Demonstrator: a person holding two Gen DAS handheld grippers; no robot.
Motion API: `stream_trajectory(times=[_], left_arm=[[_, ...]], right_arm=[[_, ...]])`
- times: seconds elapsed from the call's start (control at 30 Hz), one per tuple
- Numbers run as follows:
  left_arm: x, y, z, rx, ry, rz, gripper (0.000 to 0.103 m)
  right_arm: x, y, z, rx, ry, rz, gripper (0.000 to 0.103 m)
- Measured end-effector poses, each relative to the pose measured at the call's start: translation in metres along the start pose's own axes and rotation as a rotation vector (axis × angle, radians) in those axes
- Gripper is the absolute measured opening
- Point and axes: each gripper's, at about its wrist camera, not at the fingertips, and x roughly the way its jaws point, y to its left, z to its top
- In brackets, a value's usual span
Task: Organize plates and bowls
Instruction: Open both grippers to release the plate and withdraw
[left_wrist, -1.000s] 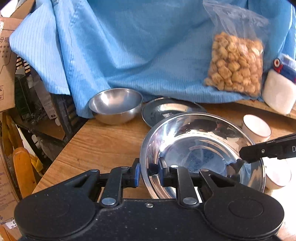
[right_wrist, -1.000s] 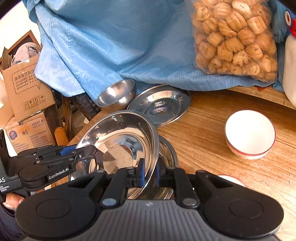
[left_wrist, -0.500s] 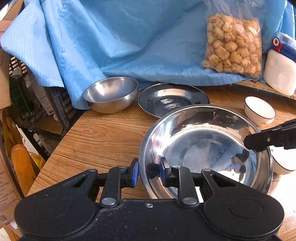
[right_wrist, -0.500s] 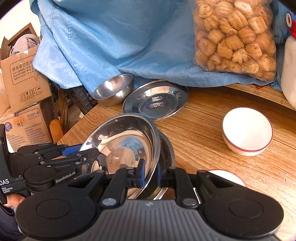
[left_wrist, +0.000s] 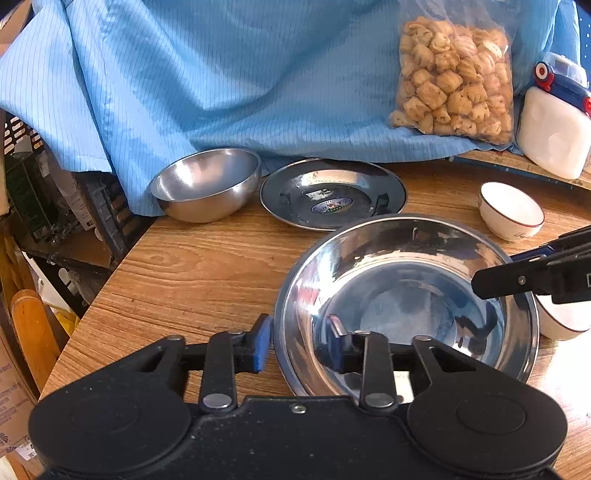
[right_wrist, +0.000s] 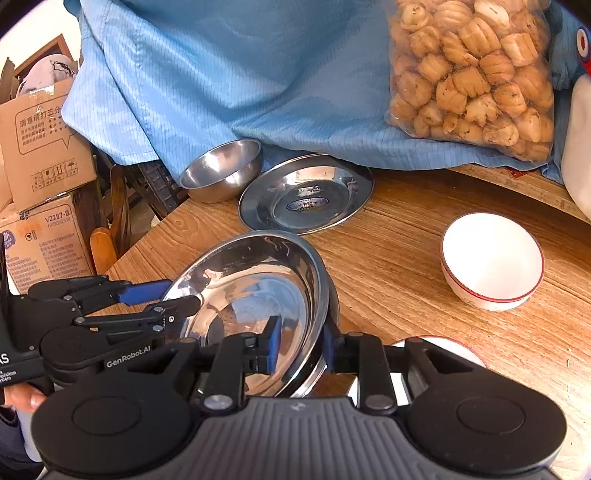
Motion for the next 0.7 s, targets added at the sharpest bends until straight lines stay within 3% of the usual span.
stream_trajectory(times=[0.1,0.2,0.33,0.47,0.7], left_arm=[[-0.003,0.002,0.000,-0.008,-0.016,0.012,0.069],[-0.009,0.003,0.001,-0.008,-0.041,0.018,0.079],[-0.017,0.009,0.002,-0.037,-0.079,0.027,0.101],[-0.015,0.020,0.006,-0.068,-0.086,0.050,0.102],[-0.003,0.048,0.022,-0.129,-0.121,0.073,0.102]], right_arm=[[-0.002,0.000,0.001,-0.005,-0.007,-0.015,0.037],[-0.009,-0.002,0.001,-0.001,-0.027,-0.005,0.041],[-0.018,0.000,0.002,-0.028,-0.055,-0.015,0.059],[-0.018,-0.001,0.004,-0.040,-0.061,-0.011,0.081],[-0.007,0.000,0.022,-0.072,-0.049,-0.030,0.098]])
